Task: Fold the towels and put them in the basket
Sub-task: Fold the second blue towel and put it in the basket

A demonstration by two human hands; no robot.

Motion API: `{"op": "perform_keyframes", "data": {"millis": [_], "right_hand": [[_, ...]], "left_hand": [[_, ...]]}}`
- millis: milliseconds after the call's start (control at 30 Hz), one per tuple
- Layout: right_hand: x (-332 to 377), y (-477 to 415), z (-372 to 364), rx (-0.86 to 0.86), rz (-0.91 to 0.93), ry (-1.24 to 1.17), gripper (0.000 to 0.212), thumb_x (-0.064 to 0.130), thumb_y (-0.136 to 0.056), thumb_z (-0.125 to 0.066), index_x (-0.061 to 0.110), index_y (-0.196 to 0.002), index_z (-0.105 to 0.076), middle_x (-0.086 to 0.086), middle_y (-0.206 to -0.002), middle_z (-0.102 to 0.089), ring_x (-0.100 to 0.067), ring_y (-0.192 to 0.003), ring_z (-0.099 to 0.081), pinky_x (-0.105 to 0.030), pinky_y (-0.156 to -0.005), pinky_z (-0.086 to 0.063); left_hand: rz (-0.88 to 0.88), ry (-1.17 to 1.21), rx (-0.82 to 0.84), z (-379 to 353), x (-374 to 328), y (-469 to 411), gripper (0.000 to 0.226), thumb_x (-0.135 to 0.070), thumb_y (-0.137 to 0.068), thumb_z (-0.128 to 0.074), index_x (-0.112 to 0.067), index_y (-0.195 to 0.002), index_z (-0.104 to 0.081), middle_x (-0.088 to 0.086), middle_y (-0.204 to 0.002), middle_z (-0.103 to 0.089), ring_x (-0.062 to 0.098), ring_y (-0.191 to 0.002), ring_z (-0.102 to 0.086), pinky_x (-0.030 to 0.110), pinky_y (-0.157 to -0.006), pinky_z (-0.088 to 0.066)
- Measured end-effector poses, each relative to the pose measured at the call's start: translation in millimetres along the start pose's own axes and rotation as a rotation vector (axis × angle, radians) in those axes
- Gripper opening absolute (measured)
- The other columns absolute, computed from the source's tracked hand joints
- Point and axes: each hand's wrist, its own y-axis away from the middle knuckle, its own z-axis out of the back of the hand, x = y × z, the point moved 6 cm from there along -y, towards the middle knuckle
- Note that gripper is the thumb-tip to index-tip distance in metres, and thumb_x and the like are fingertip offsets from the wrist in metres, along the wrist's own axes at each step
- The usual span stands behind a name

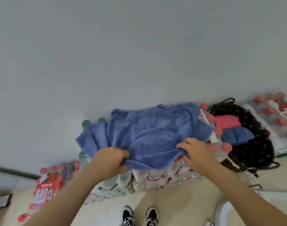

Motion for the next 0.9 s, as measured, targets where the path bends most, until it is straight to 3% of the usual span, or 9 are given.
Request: {"op": "perform_keyframes", "data": {"millis": [133, 200, 267, 367, 433, 533, 633, 733, 900], "right_hand": [[5.4, 0.3, 13.7, 0.168, -0.104, -0.157, 0.029, 0.018, -0.08, -0.061, 0.028, -0.107, -0.064, 0.015, -0.079, -0.05, -0.011, -0.079, -0.053, -0.025, -0.067, -0.042], [5.9, 4.9, 19.6, 0.291, -0.155, -0.266, 0.03, 0.022, -0.08, -0.065, 0.031, -0.108, -0.063, 0.014, -0.07, -0.053, -0.004, -0.067, -0.053, -0.018, -0.062, -0.042], [2.4, 12.7, 23.8, 0.444, -0.224, -0.352, 0.032, 0.035, -0.08, -0.071, 0.036, -0.111, -0.061, 0.01, -0.069, -0.06, -0.002, -0.063, -0.056, -0.018, -0.062, -0.047], [-7.7, 19.0, 30.1, 0.48, -0.304, -0.544, 0.021, 0.039, -0.083, -0.07, 0.03, -0.102, -0.068, 0.005, -0.071, -0.069, -0.006, -0.063, -0.064, -0.029, -0.067, -0.055], [-33.3, 10.6, 44.3, 0.154, -0.404, -0.543, 0.007, 0.029, -0.086, -0.068, 0.026, -0.093, -0.07, 0.004, -0.074, -0.07, -0.011, -0.069, -0.065, -0.037, -0.072, -0.055], [-77.9, 1.8, 54.4, -0.14, -0.544, -0.247, 0.025, 0.027, -0.088, -0.062, 0.022, -0.113, -0.064, -0.007, -0.1, -0.065, -0.024, -0.093, -0.061, -0.039, -0.082, -0.049], [-96.8, -10.8, 37.3, -0.076, -0.542, -0.136, 0.037, 0.037, -0.09, -0.059, 0.017, -0.12, -0.056, -0.011, -0.113, -0.056, -0.032, -0.106, -0.054, -0.041, -0.084, -0.046], [-98.4, -23.5, 33.2, -0.074, -0.441, -0.186, 0.019, 0.036, -0.09, -0.056, 0.018, -0.093, -0.052, -0.009, -0.096, -0.064, -0.033, -0.092, -0.061, -0.038, -0.069, -0.046], [-122.2, -11.7, 41.0, 0.137, -0.448, -0.271, 0.021, 0.032, -0.08, -0.056, 0.019, -0.068, -0.043, -0.004, -0.08, -0.062, -0.028, -0.081, -0.059, -0.031, -0.061, -0.037]], "left_hand": [[-0.012, 0.199, 0.326, 1.6, -5.3, -9.3, 0.062, -0.07, -0.085, -0.045, -0.012, -0.069, -0.059, 0.002, -0.063, -0.061, 0.014, -0.055, -0.051, 0.036, -0.065, -0.048], [-0.019, 0.382, 0.604, 4.8, -17.4, -6.3, 0.062, -0.067, -0.087, -0.045, -0.012, -0.068, -0.067, 0.0, -0.061, -0.067, 0.011, -0.055, -0.061, 0.028, -0.067, -0.055], [-0.043, 0.428, 0.713, 11.6, -28.5, -10.9, 0.056, -0.059, -0.091, -0.046, -0.013, -0.069, -0.07, 0.001, -0.064, -0.07, 0.013, -0.059, -0.067, 0.026, -0.069, -0.057], [-0.135, 0.362, 0.398, 37.5, -48.7, -49.5, 0.038, -0.041, -0.091, -0.051, -0.012, -0.072, -0.068, -0.002, -0.067, -0.07, 0.011, -0.061, -0.064, 0.027, -0.069, -0.053], [-0.166, 0.338, 0.084, 59.1, -64.5, -83.0, 0.027, -0.032, -0.089, -0.052, -0.014, -0.077, -0.067, -0.003, -0.072, -0.068, 0.013, -0.067, -0.061, 0.031, -0.071, -0.05], [-0.125, 0.396, -0.161, 73.2, -86.7, -134.3, 0.022, -0.025, -0.088, -0.052, -0.012, -0.079, -0.067, 0.001, -0.073, -0.068, 0.021, -0.071, -0.061, 0.039, -0.072, -0.049], [-0.026, 0.45, -0.262, 77.3, -106.1, -186.1, 0.022, -0.025, -0.087, -0.052, -0.013, -0.081, -0.069, 0.003, -0.081, -0.071, 0.022, -0.078, -0.064, 0.039, -0.075, -0.05], [0.107, 0.42, -0.292, 68.5, -126.6, -227.4, 0.023, -0.031, -0.09, -0.054, -0.013, -0.093, -0.068, 0.005, -0.092, -0.071, 0.025, -0.089, -0.064, 0.035, -0.078, -0.048], [0.287, 0.244, -0.304, 53.8, -144.2, -255.7, 0.024, -0.024, -0.093, -0.05, -0.009, -0.109, -0.061, 0.013, -0.109, -0.063, 0.029, -0.098, -0.061, 0.037, -0.081, -0.044]]}}
